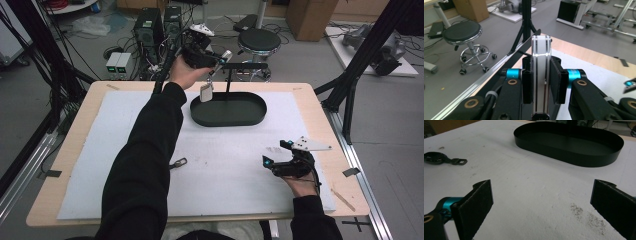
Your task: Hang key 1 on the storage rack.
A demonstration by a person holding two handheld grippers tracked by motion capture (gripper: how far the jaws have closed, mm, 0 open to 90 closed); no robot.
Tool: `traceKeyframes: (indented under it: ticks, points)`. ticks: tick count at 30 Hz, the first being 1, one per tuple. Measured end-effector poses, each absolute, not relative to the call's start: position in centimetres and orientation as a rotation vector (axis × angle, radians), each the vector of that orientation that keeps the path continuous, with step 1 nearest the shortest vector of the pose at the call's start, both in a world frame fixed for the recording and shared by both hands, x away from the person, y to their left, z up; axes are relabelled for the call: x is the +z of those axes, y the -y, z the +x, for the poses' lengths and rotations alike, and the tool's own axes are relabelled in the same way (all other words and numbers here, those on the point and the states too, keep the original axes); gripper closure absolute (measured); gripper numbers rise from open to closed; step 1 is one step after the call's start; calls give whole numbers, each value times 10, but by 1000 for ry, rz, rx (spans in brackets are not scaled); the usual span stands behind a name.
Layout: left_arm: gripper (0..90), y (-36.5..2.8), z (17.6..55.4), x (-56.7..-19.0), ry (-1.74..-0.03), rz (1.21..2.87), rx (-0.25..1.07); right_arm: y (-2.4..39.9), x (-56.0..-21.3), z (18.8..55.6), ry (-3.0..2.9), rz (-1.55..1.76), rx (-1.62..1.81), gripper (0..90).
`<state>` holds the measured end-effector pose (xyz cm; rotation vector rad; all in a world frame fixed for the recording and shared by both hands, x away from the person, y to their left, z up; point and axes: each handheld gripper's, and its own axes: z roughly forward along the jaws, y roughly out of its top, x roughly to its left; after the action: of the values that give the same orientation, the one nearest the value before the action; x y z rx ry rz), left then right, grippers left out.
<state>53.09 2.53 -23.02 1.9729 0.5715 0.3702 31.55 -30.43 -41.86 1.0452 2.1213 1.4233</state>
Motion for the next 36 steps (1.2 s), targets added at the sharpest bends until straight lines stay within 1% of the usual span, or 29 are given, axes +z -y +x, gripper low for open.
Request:
traceKeyframes:
  ticks: [5,10,14,20,28,30,36]
  points:
    - [743,-14,540,-234,-578,1985,386,304,-419,317,-2117,1038,1434,36]
    - [743,-8,547,-231,-616,1950,404,304,-420,318,-2124,1036,1436,36]
    - [743,0,550,-229,-612,1934,427,304,-420,319,-2124,1026,1437,36]
    - [743,7,554,-234,-641,1900,471,304,-420,319,-2128,1031,1431,36]
    - [743,15,559,-238,-689,1853,493,305,-421,317,-2125,1036,1424,36]
    - [743,15,562,-240,-702,1829,466,306,-421,316,-2123,1041,1422,36]
    - [743,14,568,-244,-741,1775,479,306,-422,317,-2130,1042,1420,36]
